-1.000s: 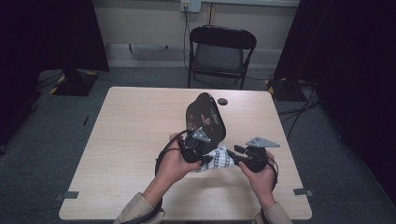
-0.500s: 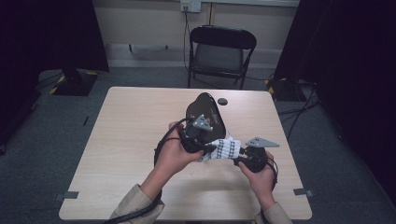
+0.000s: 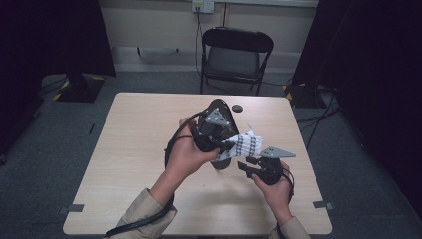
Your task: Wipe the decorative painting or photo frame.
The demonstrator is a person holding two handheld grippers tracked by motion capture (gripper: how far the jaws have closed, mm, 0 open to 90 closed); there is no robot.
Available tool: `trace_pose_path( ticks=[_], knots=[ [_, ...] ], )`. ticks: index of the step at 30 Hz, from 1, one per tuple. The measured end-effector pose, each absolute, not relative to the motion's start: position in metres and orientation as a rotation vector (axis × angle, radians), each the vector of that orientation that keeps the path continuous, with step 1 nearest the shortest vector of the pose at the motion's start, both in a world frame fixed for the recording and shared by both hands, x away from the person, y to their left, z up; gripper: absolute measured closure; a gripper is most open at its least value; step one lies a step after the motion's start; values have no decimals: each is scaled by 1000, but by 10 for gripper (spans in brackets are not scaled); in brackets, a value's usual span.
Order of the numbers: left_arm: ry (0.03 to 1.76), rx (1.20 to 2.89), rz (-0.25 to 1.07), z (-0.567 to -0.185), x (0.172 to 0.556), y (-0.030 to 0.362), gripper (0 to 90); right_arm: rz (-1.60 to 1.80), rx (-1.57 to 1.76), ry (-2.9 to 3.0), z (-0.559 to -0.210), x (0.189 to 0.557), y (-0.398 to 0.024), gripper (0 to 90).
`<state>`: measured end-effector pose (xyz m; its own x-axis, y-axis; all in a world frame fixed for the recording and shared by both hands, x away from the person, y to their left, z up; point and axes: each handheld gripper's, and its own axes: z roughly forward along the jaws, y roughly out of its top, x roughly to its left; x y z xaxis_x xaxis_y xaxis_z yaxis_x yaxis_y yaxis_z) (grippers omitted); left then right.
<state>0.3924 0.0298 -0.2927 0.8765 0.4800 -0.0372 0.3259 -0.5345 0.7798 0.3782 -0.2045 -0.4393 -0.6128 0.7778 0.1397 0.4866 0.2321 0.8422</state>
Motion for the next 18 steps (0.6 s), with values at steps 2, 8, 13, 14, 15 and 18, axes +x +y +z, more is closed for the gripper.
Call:
trace_pose_path(
  ticks=[2,8,13,14,15,18],
  knots=[
    [594,2180,245,-289,395,30,750,1332,1168,2202,-438,377,-204,560],
    [618,2158,264,-281,404,30,748,1338,1130,2228,-437,375,-198,560],
    [656,2139,288,-277,411,31,748,1349,1103,2242,-436,373,-194,557],
    [668,2132,294,-276,413,31,748,1351,1097,2242,-435,373,-193,557],
    [675,2130,296,-276,415,31,748,1354,1094,2242,-434,373,-193,556],
    [695,2123,302,-275,419,32,747,1361,1079,2248,-434,372,-190,555]
  ],
)
